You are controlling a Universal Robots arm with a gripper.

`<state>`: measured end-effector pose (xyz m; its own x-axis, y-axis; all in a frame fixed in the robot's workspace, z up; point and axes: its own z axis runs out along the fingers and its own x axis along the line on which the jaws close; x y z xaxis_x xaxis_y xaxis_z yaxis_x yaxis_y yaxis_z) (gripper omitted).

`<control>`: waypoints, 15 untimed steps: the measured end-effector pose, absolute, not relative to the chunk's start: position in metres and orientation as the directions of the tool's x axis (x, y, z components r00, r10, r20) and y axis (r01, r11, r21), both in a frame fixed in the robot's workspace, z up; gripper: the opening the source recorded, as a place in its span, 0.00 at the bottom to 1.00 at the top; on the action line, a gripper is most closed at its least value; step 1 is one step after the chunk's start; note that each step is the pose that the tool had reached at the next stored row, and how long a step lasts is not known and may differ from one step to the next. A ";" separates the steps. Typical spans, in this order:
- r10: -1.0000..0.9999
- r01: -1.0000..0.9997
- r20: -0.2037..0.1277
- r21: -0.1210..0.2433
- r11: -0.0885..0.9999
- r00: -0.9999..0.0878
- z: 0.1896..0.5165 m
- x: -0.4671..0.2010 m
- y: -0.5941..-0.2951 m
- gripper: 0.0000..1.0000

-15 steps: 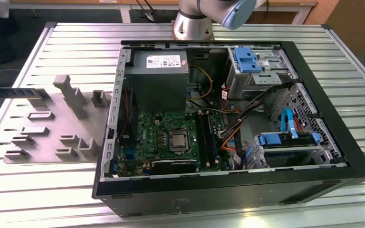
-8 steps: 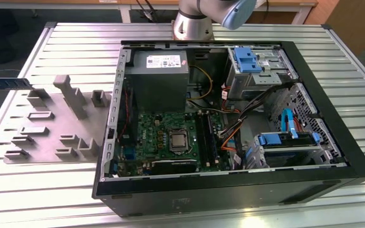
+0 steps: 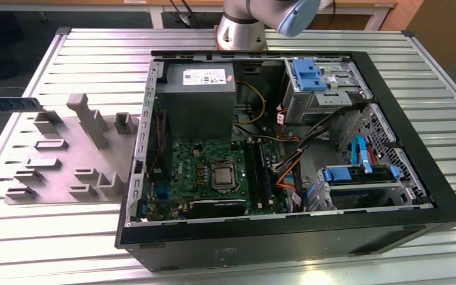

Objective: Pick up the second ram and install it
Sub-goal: 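Pick up the second ram and move it above second insertion slot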

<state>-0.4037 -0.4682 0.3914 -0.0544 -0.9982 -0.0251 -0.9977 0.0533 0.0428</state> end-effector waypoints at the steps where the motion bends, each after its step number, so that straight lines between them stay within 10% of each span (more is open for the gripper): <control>1: -0.998 -0.998 -0.025 0.043 0.053 -0.054 0.391 -0.401 -0.468 0.12; 15: -0.998 -0.998 -0.025 0.043 0.053 -0.054 0.391 -0.346 -0.468 0.12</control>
<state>-0.3463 -0.4682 0.3911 -0.0544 -0.9982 -0.0251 -0.9977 0.0533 0.0428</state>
